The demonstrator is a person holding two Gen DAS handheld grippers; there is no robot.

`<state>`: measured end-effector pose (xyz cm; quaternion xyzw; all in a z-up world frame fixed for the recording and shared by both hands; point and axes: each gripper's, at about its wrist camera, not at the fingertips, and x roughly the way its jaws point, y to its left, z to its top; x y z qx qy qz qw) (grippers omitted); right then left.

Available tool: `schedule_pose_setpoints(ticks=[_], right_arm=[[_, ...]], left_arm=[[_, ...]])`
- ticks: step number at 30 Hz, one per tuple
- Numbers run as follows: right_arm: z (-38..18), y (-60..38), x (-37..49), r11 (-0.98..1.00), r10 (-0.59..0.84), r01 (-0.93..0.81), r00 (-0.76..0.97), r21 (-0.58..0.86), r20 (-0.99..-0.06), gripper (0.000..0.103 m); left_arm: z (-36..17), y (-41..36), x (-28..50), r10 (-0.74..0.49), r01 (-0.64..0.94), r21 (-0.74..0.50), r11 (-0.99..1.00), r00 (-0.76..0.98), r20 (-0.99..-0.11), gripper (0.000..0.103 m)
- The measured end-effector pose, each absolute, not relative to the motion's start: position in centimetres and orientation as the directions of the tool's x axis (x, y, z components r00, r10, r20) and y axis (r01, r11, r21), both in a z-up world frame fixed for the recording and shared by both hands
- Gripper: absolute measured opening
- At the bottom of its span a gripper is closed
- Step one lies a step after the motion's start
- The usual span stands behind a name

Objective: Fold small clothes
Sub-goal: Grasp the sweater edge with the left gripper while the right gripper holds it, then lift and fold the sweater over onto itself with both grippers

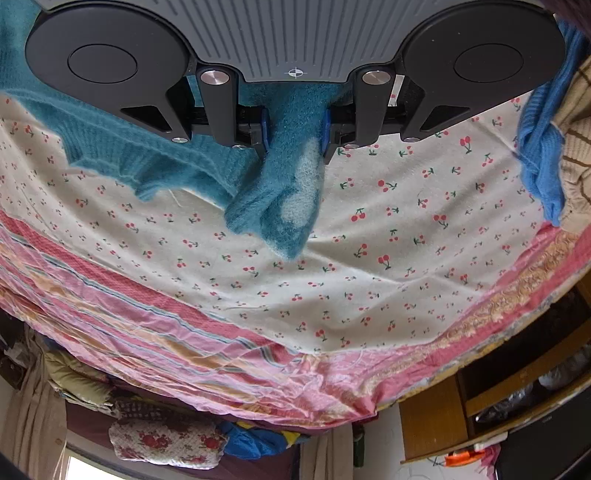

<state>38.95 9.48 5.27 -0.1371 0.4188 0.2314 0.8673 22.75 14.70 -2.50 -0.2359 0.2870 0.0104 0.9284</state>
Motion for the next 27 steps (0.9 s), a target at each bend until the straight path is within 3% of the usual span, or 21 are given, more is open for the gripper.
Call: schedule_pose_setpoints(ticks=[1,3,5,12,27], right_arm=[[5.5,9.1,38.9,0.856,0.292,-0.515,0.542,-0.037,-0.788,0.024],[5.9,8.4,38.8,0.861,0.301,-0.508,0.541,-0.020,-0.785,0.023],[6.4,7.5,38.6,0.864,0.313,-0.504,0.542,-0.004,-0.780,0.023],[8.6,3.4,38.3,0.878,0.345,-0.476,0.557,0.050,-0.756,0.022],[12.4,-6.9,38.7,0.909,0.382,-0.386,0.616,0.159,-0.689,0.022]], left_arm=[[-2.4,14.6,22.6,-0.128,-0.147,-0.443,0.884,0.836,-0.533,0.067],[-2.1,14.3,22.6,-0.163,-0.118,-0.469,0.875,0.841,-0.515,0.046],[-1.6,13.9,22.4,-0.181,-0.097,-0.479,0.872,0.846,-0.501,0.038],[1.5,10.9,21.9,-0.171,-0.048,-0.426,0.903,0.871,-0.461,0.035],[7.5,2.5,23.2,-0.284,0.137,-0.367,0.920,0.878,-0.384,0.034]])
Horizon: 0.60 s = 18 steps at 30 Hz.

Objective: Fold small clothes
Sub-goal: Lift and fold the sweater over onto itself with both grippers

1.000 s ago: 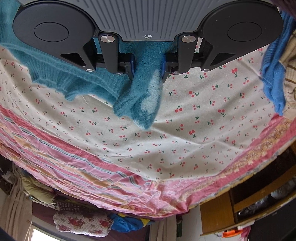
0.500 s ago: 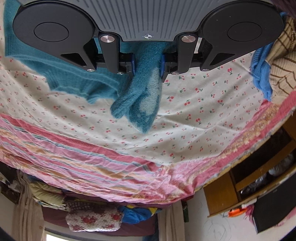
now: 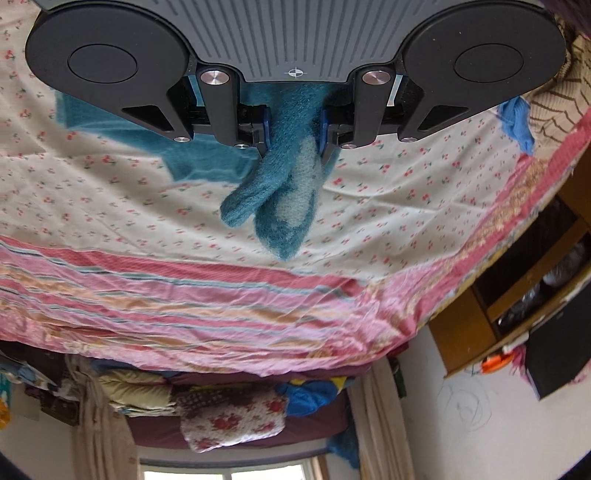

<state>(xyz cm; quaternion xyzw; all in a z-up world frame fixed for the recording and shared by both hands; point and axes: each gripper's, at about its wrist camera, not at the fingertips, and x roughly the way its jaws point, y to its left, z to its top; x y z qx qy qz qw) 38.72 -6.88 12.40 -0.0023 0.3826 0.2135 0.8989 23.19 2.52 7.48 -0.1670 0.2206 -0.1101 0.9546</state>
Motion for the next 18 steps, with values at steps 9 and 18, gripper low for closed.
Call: schedule_pose_setpoints(ticks=[9,18], right_arm=[[12.5,-14.4,39.0,0.935,0.344,-0.302,0.641,0.186,-0.686,0.022],[9.2,-20.4,39.3,0.944,0.331,-0.224,0.623,0.244,-0.709,0.022]], left_arm=[[7.6,-4.6,24.7,-0.371,0.253,-0.318,0.914,0.838,-0.400,0.034],[5.9,-10.0,25.2,-0.394,0.310,-0.248,0.918,0.795,-0.462,0.034]])
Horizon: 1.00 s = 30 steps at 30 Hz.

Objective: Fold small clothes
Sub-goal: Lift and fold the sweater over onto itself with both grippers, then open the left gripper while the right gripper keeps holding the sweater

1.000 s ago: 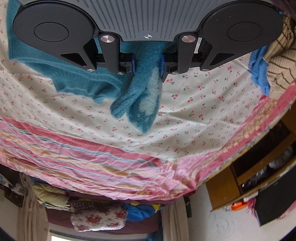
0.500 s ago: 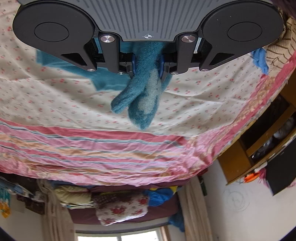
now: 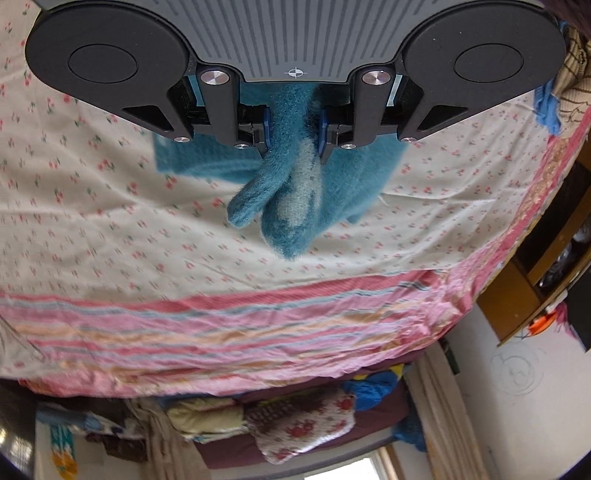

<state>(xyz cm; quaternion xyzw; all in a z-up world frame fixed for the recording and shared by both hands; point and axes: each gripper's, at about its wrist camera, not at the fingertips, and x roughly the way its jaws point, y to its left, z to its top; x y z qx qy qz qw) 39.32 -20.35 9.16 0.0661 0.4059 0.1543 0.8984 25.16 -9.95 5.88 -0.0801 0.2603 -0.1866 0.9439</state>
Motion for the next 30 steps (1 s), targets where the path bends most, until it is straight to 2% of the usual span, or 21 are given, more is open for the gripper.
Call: schedule_pose_setpoints(ticks=[8,17,23,25,30], right_arm=[[5.5,-24.3,39.3,0.942,0.331,-0.161,0.596,0.295,-0.732,0.023],[4.0,-27.4,37.9,0.923,0.365,-0.122,0.578,0.365,-0.730,0.034],[5.6,-28.6,33.3,0.903,0.400,-0.138,0.619,0.407,-0.676,0.038],[6.1,-28.4,31.5,0.889,0.433,-0.170,0.617,0.425,-0.658,0.043],[6.2,-26.9,29.4,0.877,0.473,-0.234,0.570,0.419,-0.672,0.043]], left_arm=[[4.3,-13.9,25.2,-0.382,0.347,-0.168,0.923,0.765,-0.519,0.035],[2.5,-16.9,24.3,-0.340,0.383,-0.039,0.923,0.764,-0.548,0.045],[2.9,-16.8,23.4,-0.352,0.396,-0.036,0.918,0.768,-0.535,0.051],[3.1,-16.5,23.2,-0.359,0.398,-0.046,0.916,0.766,-0.533,0.053],[3.5,-15.2,21.3,-0.373,0.418,-0.037,0.908,0.763,-0.528,0.054]])
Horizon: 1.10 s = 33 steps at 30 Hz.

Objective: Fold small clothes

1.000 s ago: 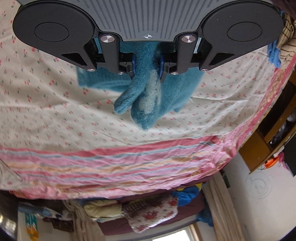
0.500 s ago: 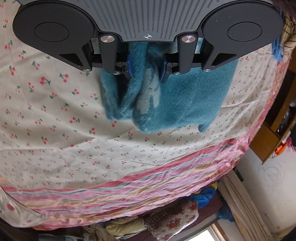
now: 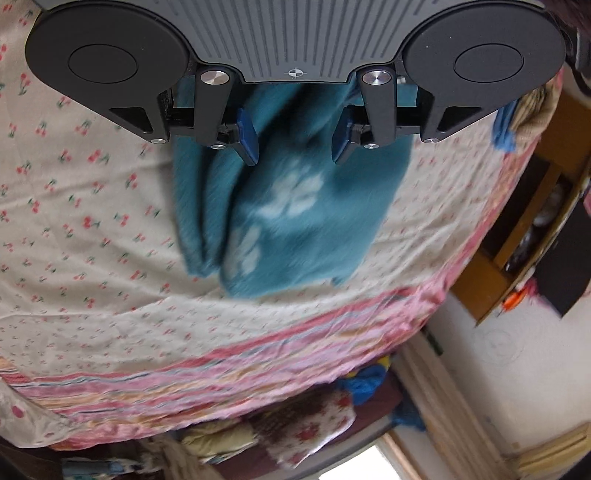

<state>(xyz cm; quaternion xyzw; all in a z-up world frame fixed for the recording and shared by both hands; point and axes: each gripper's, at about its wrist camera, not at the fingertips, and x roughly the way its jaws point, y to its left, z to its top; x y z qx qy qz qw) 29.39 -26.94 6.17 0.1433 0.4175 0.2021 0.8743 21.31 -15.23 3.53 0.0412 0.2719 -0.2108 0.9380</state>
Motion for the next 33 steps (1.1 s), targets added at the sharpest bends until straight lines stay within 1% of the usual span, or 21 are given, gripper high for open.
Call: schedule_pose_setpoints(ticks=[3,6,7,8,10,11,15,18,20,22,23,24,25,26,27,28,33], right_arm=[[5.2,-26.4,29.2,0.883,0.467,-0.243,0.542,0.402,-0.698,0.043],[4.0,-26.7,29.0,0.867,0.496,-0.234,0.505,0.440,-0.707,0.043],[3.7,-26.7,28.8,0.862,0.504,-0.240,0.500,0.446,-0.705,0.041],[3.6,-26.7,28.5,0.863,0.503,-0.249,0.503,0.439,-0.703,0.038],[3.4,-26.7,28.0,0.871,0.491,-0.255,0.513,0.421,-0.704,0.013],[3.1,-27.0,28.0,0.871,0.489,-0.237,0.513,0.431,-0.705,0.009],[2.8,-28.1,26.7,0.895,0.438,-0.200,0.569,0.400,-0.696,0.007],[1.1,-29.4,26.2,0.891,0.430,-0.139,0.564,0.432,-0.705,0.007],[0.4,-29.3,26.4,0.886,0.436,-0.125,0.548,0.446,-0.714,0.008],[1.3,-28.9,26.6,0.884,0.448,-0.150,0.548,0.444,-0.707,0.018],[1.9,-28.8,26.7,0.882,0.450,-0.155,0.556,0.445,-0.698,0.020],[2.5,-28.9,26.8,0.881,0.451,-0.160,0.567,0.445,-0.689,0.025],[3.2,-28.8,26.9,0.882,0.447,-0.163,0.587,0.442,-0.675,0.035],[3.8,-28.9,27.1,0.882,0.443,-0.165,0.607,0.441,-0.659,0.041],[4.1,-28.8,27.4,0.879,0.445,-0.169,0.621,0.445,-0.645,0.052],[4.2,-28.7,28.0,0.877,0.448,-0.167,0.626,0.451,-0.638,0.057],[2.7,-26.9,31.8,0.878,0.437,-0.114,0.587,0.465,-0.682,0.058]], left_arm=[[4.0,-14.0,20.6,-0.377,0.414,-0.056,0.908,0.756,-0.535,0.054],[4.5,-12.8,20.2,-0.364,0.396,-0.062,0.916,0.758,-0.541,0.054],[4.6,-12.3,20.3,-0.361,0.386,-0.072,0.920,0.758,-0.543,0.054],[4.6,-11.8,20.3,-0.358,0.375,-0.085,0.923,0.757,-0.546,0.054],[4.7,-10.8,20.6,-0.349,0.352,-0.106,0.930,0.759,-0.550,0.054],[4.8,-10.4,20.8,-0.338,0.339,-0.104,0.935,0.765,-0.549,0.054],[4.9,-8.3,22.2,-0.275,0.269,-0.093,0.959,0.795,-0.540,0.056],[3.7,-6.9,24.8,-0.242,0.204,-0.131,0.970,0.778,-0.580,0.056],[2.8,-6.6,26.0,-0.235,0.186,-0.145,0.972,0.753,-0.615,0.055],[2.3,-6.6,26.3,-0.229,0.180,-0.142,0.973,0.756,-0.613,0.056],[2.3,-6.6,26.3,-0.229,0.183,-0.137,0.973,0.759,-0.609,0.056],[2.3,-6.7,26.4,-0.233,0.189,-0.136,0.972,0.761,-0.606,0.056],[2.1,-6.7,26.2,-0.237,0.193,-0.139,0.971,0.761,-0.604,0.056],[2.0,-6.7,26.2,-0.240,0.195,-0.140,0.971,0.762,-0.602,0.056],[1.9,-6.7,26.3,-0.243,0.198,-0.141,0.970,0.761,-0.601,0.056],[1.9,-6.5,26.4,-0.246,0.201,-0.142,0.969,0.761,-0.600,0.056],[2.3,-5.9,26.2,-0.258,0.212,-0.148,0.966,0.759,-0.598,0.056]])
